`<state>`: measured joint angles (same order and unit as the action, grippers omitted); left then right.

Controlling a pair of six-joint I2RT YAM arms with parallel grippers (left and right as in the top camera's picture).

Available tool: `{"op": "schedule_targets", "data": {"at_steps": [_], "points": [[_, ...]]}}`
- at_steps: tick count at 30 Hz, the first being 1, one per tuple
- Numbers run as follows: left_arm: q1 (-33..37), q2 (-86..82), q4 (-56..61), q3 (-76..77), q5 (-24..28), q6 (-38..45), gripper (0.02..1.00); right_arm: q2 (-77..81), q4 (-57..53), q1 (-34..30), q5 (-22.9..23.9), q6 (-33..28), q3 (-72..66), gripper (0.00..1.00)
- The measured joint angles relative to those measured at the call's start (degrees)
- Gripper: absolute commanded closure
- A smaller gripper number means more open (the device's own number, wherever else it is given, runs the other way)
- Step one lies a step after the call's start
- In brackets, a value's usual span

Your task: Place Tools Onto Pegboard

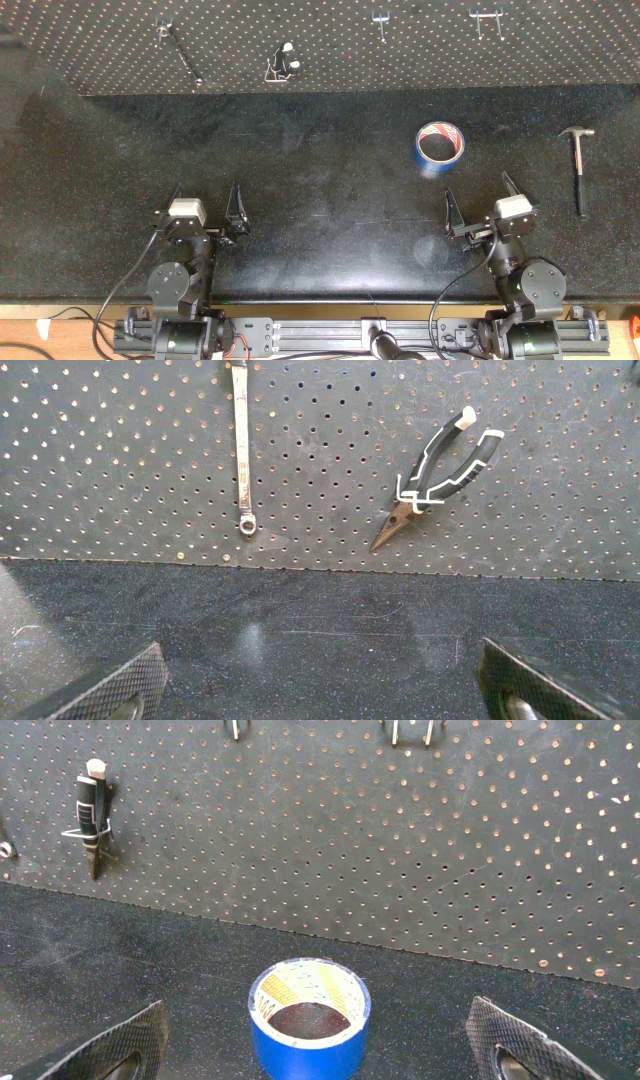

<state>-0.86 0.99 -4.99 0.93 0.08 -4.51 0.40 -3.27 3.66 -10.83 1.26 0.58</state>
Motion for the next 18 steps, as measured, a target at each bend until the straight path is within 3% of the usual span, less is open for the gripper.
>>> {"op": "schedule_targets", "data": {"at_steps": [7,11,14,18], "points": [[0.0,0.0,0.0,-0.02,0.0,0.2,0.025,0.0,0.0,0.0,0.22,0.76,0.0,0.025],[0.0,0.0,0.04,-0.04,0.0,0.22,0.023,2.99,-0.52,-0.28,1.64,10.01,2.49,0.025],[0.0,-0.17,0.46,-0.31,0.04,0.22,0.023,33.07,-9.16,0.63,1.27,17.44,23.19,0.02],[0.0,-0.44,0.81,-0.37,0.17,0.22,0.023,82.93,-33.38,5.27,1.79,14.43,58.77,0.02]]}}
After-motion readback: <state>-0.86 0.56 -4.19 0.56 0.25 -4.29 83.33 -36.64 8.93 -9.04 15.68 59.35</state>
